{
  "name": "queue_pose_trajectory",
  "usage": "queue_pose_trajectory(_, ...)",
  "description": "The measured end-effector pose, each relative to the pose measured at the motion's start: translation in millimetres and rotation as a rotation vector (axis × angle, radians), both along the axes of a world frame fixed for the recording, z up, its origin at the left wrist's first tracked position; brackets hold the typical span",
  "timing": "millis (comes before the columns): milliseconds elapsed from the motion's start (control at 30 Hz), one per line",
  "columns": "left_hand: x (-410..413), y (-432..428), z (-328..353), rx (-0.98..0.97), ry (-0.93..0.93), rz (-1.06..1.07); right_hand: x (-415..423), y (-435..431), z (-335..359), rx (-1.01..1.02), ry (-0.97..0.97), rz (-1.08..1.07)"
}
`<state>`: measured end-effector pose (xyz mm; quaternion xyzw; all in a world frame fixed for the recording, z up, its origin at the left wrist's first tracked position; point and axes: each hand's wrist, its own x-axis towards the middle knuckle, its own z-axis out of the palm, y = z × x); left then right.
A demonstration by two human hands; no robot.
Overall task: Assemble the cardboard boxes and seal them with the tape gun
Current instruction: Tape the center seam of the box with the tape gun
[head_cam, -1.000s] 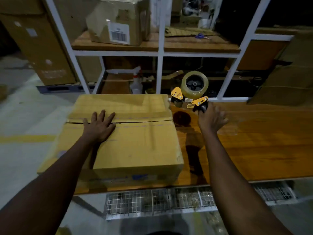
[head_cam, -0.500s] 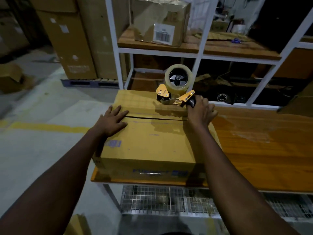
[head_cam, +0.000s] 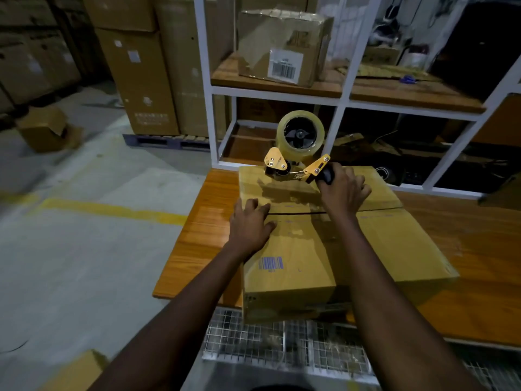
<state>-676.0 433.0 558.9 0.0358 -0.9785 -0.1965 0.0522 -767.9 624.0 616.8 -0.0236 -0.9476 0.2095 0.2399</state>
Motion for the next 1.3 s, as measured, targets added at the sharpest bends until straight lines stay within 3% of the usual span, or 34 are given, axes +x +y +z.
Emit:
queue_pose_trajectory(200, 0, 37, -1, -0.066, 0.022, 0.059, -9, 33, 10, 0.053, 0.047, 0.108)
queue_pose_trajectory(267, 3, 41, 2, -0.021, 0.118, 0.089, -11, 38, 17, 0.064, 0.058, 0.127)
queue_pose_trajectory(400, 3, 49, 26, 0.379, 0.436, 0.234, -13, 44, 21, 0.071, 0.05, 0.136)
queue_pose_trajectory(467, -5, 54, 41, 0.656, 0.505, 0.285, -15, 47, 21, 0.057, 0.039, 0.146)
queue_pose_trajectory(567, -12, 69, 56, 0.853, 0.542, 0.317, -18, 50, 24, 0.064, 0.049, 0.142)
queue_pose_trajectory(933, -16, 88, 62, 1.274, 0.419, 0.307, -20, 41, 26, -0.032, 0.039, 0.138)
queue_pose_trajectory(1133, -23, 88, 80, 1.75, 0.131, 0.352, -19, 39, 23, -0.06, 0.045, 0.146)
queue_pose_trajectory(1300, -29, 83, 84, 1.893, 0.007, 0.416, -18, 40, 22, -0.087, 0.036, 0.148)
